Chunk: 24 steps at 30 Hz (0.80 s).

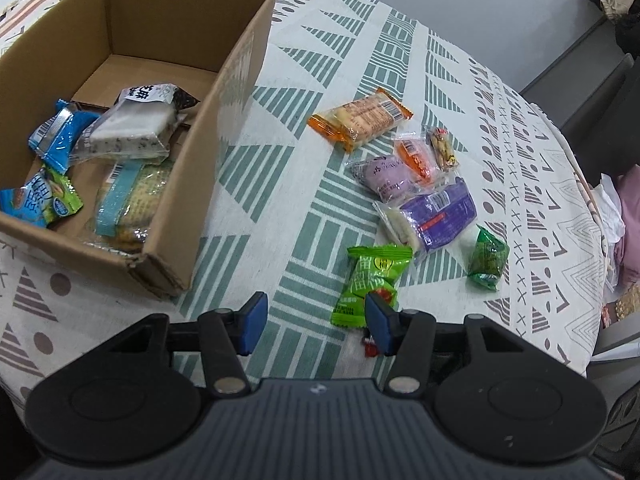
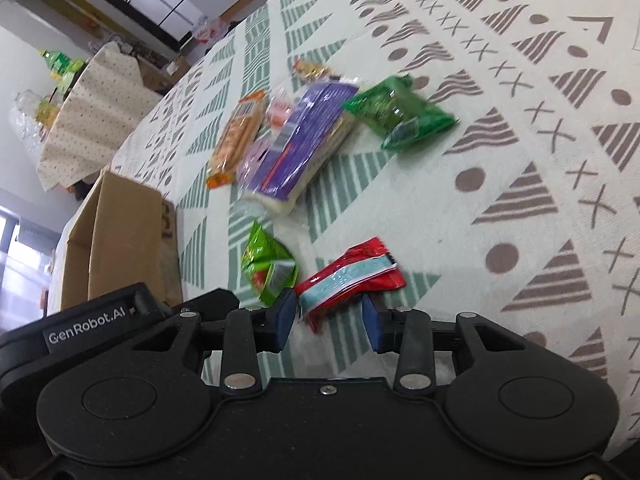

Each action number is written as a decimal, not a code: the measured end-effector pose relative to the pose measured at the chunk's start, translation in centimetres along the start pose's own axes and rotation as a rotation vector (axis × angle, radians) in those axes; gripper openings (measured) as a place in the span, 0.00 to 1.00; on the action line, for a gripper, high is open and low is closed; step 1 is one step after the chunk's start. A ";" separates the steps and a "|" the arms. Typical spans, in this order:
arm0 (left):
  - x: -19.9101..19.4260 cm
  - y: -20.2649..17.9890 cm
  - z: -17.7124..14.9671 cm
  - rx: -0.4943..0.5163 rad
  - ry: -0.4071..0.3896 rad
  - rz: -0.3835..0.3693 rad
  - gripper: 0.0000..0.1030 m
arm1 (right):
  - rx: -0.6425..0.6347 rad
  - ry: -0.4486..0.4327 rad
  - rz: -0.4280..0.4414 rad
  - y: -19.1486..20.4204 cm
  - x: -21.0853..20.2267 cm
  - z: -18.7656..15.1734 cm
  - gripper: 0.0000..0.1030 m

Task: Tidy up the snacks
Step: 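Close the right tool on the red candy wrapper while the left tool grasps the green packet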

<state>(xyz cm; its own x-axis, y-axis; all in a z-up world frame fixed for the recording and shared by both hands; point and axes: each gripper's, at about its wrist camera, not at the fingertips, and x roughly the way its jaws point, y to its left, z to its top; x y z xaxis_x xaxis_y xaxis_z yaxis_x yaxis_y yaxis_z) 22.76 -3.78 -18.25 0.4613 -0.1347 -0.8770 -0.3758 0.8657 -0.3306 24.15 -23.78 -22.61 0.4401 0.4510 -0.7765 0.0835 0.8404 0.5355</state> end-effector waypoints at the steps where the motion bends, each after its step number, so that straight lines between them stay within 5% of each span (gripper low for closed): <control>1: 0.1 0.0 0.0 -0.001 0.001 -0.001 0.52 | 0.005 -0.008 -0.006 -0.1 -0.1 0.1 0.37; 12: 1.5 -0.5 0.1 -0.023 0.009 0.013 0.52 | -0.057 -0.066 -0.088 0.8 0.5 0.7 0.39; 18: 2.2 -0.9 0.2 -0.016 0.018 0.020 0.52 | -0.082 -0.069 -0.116 0.6 0.3 0.8 0.25; 24: 2.4 -2.0 0.1 -0.004 0.019 0.002 0.52 | -0.077 -0.086 -0.165 0.0 -0.7 0.8 0.25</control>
<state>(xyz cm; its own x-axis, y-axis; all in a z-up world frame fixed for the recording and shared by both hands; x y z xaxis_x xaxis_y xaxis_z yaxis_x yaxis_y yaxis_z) 24.72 -5.77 -19.69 0.4454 -0.1421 -0.8840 -0.3798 0.8641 -0.3303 24.54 -24.29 -21.78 0.5012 0.2811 -0.8184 0.0930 0.9228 0.3739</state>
